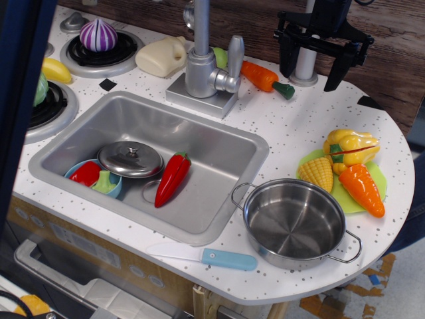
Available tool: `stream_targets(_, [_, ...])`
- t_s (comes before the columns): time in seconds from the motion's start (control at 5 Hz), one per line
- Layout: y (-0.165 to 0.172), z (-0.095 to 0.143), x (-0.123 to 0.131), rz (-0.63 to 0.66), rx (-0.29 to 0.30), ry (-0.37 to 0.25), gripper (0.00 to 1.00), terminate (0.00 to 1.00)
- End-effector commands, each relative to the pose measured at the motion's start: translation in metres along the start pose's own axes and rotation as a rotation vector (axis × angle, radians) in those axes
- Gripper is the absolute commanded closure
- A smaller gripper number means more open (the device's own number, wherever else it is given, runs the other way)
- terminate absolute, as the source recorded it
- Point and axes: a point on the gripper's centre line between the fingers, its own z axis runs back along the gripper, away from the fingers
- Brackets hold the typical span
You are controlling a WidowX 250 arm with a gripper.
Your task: Put pepper in pan
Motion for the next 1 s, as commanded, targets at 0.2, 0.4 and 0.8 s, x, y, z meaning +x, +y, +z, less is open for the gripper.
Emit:
stream_targets(0.2, [0.016, 0.013, -0.011, 0.027, 0.098, 0.026, 0.0, 0.0])
stream_targets(0.4, [0.035, 0.01, -0.033, 0.08, 0.111, 0.012, 0.0, 0.0])
stream_targets(0.8, [0.076, -0.038, -0.087, 0.208, 0.151, -0.069, 0.0, 0.0])
